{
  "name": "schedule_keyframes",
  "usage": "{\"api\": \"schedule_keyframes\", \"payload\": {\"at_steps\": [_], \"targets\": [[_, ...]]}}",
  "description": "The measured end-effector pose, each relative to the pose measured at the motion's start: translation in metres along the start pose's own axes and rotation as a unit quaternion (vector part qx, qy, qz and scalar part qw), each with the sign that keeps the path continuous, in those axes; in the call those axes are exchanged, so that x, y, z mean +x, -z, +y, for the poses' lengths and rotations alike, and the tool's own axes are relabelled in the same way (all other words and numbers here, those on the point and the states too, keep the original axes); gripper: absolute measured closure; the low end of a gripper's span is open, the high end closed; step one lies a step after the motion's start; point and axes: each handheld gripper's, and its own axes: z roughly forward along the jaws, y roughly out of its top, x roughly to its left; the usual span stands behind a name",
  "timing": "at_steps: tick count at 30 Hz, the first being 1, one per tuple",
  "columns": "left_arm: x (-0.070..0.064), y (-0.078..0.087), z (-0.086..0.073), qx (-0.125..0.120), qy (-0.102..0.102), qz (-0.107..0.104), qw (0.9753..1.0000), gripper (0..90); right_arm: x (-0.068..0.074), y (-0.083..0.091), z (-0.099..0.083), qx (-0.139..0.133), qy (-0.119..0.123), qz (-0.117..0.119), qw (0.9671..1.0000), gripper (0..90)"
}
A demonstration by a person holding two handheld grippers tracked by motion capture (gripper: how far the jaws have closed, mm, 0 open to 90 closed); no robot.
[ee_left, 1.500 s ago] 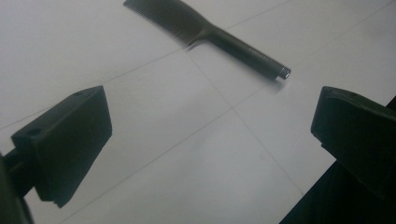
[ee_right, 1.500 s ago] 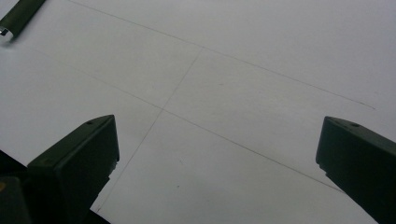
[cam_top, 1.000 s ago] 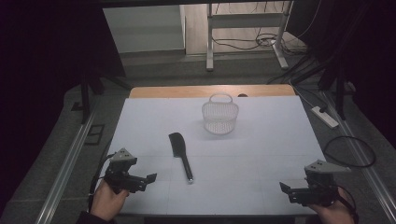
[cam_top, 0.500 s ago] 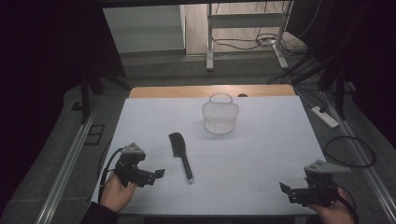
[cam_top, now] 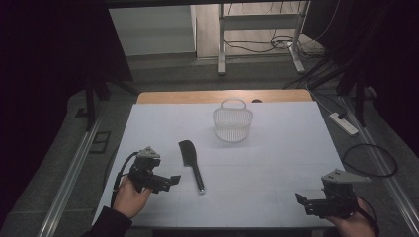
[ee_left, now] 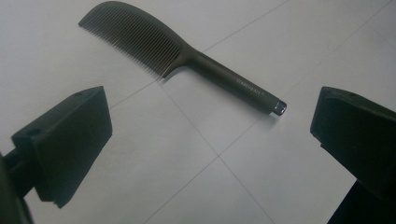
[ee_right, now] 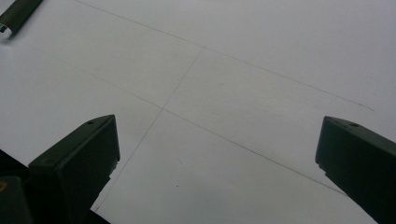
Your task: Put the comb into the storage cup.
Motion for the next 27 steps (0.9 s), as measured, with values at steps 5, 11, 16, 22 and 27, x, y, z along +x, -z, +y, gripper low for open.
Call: {"api": "schedule_keyframes", "payload": {"at_steps": [5,11,16,22,27], "targets": [[-0.001,-0.005,0.006,0.001,0.000,-0.002,1.0000,0.0,0.000,0.000,0.000,0.000,0.000,0.000,1.0000,0.1],[-0.003,-0.012,0.013,0.013,-0.008,0.002,0.9999,0.0,0.000,0.000,0.000,0.001,0.001,0.000,1.0000,0.1],[-0.004,-0.018,0.019,0.020,-0.013,0.002,0.9997,0.0,0.000,0.000,0.000,0.002,0.001,-0.001,1.0000,0.1],[-0.005,-0.025,0.026,0.024,-0.018,0.000,0.9995,0.0,0.000,0.000,0.000,0.002,0.001,-0.001,1.0000,0.1],[-0.006,-0.030,0.032,0.026,-0.022,-0.002,0.9994,0.0,0.000,-0.001,0.000,0.003,0.001,-0.001,1.0000,0.1]]}}
